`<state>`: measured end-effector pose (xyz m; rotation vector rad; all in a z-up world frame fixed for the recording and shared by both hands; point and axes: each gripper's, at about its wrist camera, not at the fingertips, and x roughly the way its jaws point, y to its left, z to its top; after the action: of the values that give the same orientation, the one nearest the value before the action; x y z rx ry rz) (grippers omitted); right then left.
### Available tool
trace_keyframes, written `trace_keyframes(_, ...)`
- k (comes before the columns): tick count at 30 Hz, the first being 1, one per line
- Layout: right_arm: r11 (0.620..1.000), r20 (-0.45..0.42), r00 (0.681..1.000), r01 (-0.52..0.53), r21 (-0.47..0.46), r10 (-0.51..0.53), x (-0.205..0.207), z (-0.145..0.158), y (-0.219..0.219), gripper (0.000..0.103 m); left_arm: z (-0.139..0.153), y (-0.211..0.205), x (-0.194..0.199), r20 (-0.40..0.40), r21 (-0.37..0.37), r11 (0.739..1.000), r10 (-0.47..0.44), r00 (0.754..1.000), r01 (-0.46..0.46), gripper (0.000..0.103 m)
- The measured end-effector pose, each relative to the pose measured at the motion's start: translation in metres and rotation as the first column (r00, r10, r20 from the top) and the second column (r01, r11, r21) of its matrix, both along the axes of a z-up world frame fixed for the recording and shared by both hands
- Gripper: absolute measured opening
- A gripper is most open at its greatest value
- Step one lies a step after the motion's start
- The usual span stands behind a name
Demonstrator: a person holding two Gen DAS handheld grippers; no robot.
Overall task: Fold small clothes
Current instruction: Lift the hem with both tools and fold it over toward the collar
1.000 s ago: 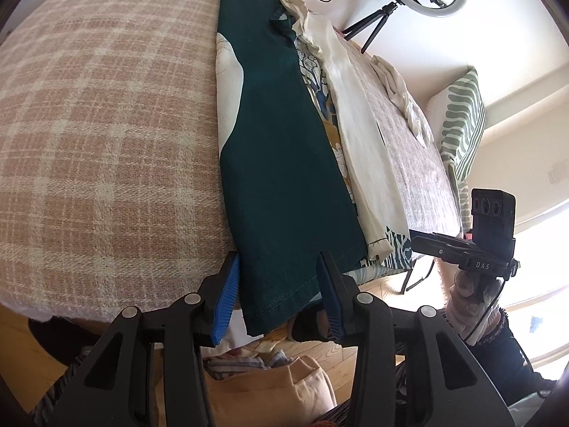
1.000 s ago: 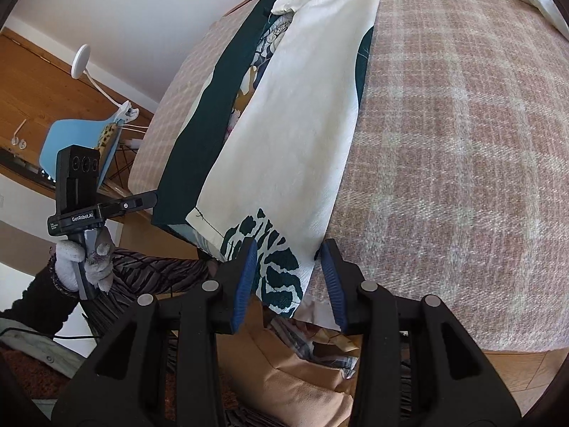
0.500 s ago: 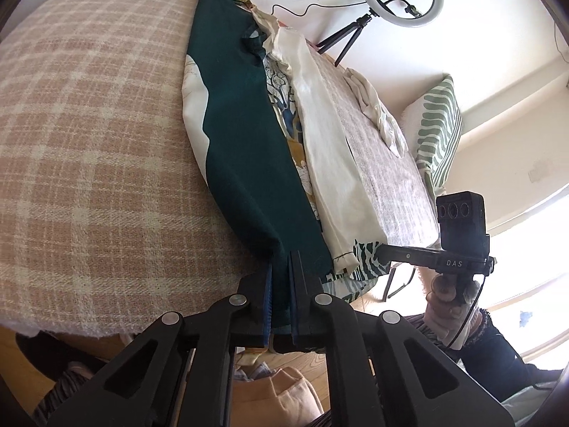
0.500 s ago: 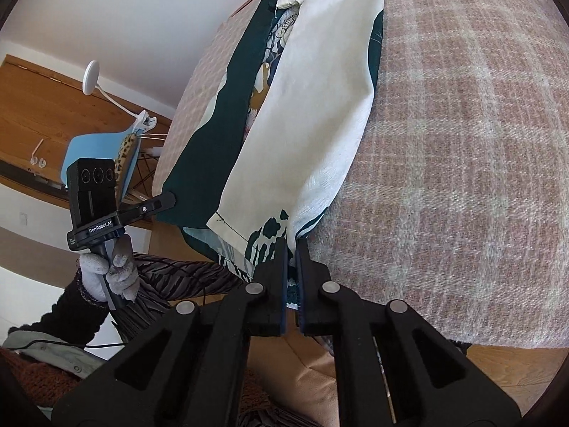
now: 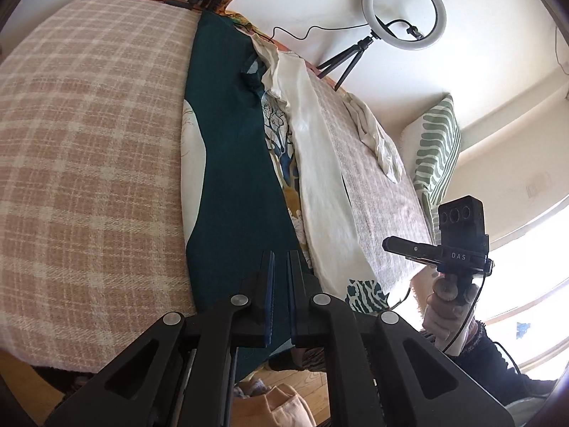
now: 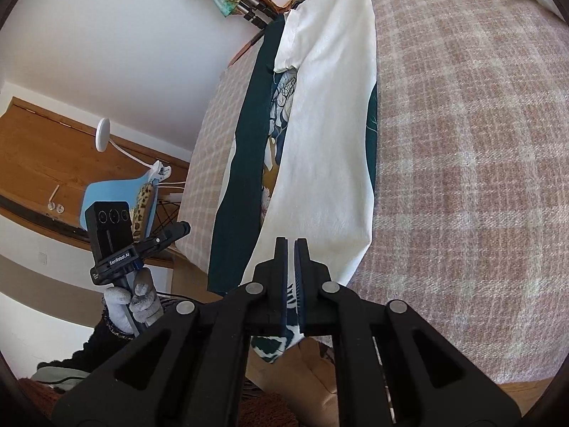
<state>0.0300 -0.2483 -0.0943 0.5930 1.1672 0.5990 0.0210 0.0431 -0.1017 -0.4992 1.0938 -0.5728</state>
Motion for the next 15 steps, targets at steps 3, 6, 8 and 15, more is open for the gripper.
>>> trace_keyframes(3,0.994,-0.011,1.000,-0.002,-0.105,0.001,-0.007,-0.006,0.007,0.006,-0.010,0.007,-0.009,-0.051,0.036,0.999,0.005,0.999,-0.003,0.027)
trace_keyframes(6,0.992,-0.094,0.995,-0.038,-0.123,0.026,-0.018,-0.020,0.007,0.039,-0.023,0.019,-0.022,-0.115,0.025,1.000,0.019,0.993,-0.016,0.034)
trace_keyframes(8,0.992,-0.122,0.992,-0.054,-0.110,0.041,-0.028,-0.025,0.005,0.053,-0.030,0.023,-0.030,-0.161,0.020,1.000,0.007,0.987,-0.003,0.034)
trace_keyframes(15,0.996,-0.219,0.974,-0.073,-0.060,0.058,-0.041,-0.040,0.003,0.054,-0.051,0.019,-0.038,-0.268,-0.038,0.999,-0.034,0.963,0.024,0.034)
